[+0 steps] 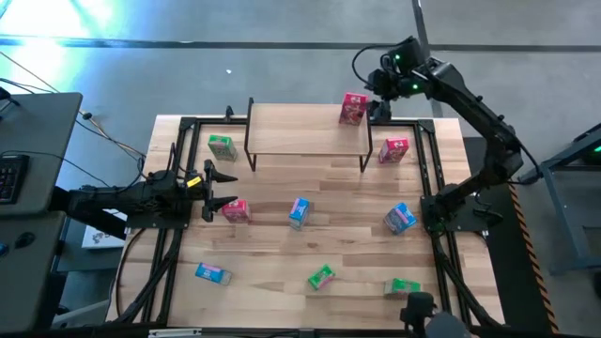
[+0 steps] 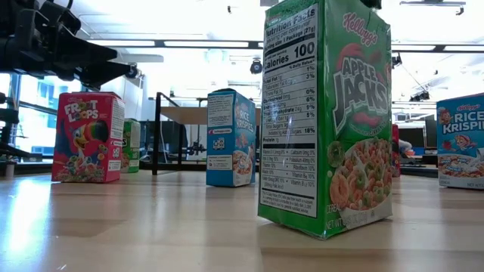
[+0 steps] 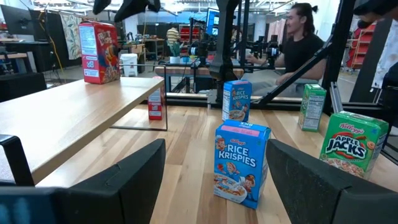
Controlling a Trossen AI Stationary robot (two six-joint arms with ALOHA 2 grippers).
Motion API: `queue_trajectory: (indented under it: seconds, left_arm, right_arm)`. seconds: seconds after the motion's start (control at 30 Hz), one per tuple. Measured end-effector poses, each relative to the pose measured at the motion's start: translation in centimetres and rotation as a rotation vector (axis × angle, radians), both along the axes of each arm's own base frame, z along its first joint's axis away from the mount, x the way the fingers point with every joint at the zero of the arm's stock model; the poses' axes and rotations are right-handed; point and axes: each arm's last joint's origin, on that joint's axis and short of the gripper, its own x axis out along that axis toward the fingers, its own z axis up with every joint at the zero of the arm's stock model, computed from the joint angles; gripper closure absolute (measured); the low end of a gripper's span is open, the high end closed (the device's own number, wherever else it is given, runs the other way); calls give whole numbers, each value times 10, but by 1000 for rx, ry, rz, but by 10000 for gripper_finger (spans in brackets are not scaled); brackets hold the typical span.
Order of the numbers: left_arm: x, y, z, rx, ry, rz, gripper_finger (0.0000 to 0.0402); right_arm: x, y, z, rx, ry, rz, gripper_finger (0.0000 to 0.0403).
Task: Stack cereal on shelf
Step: Put the bottom right red cereal box on the shelf
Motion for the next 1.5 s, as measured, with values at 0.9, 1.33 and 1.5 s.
queue_trajectory:
  seconds: [0.9, 1.33, 1.5]
  left_arm:
    - [0, 0, 0, 0, 0, 0, 131]
    - [0, 0, 0, 0, 0, 0, 131]
    - [0, 0, 0, 0, 0, 0, 131]
  right_arm:
    - [-1, 21, -44, 385, 90, -72, 152]
    - [3, 14, -40, 298, 46, -85, 152]
    - [4, 12, -38, 266, 36, -95, 152]
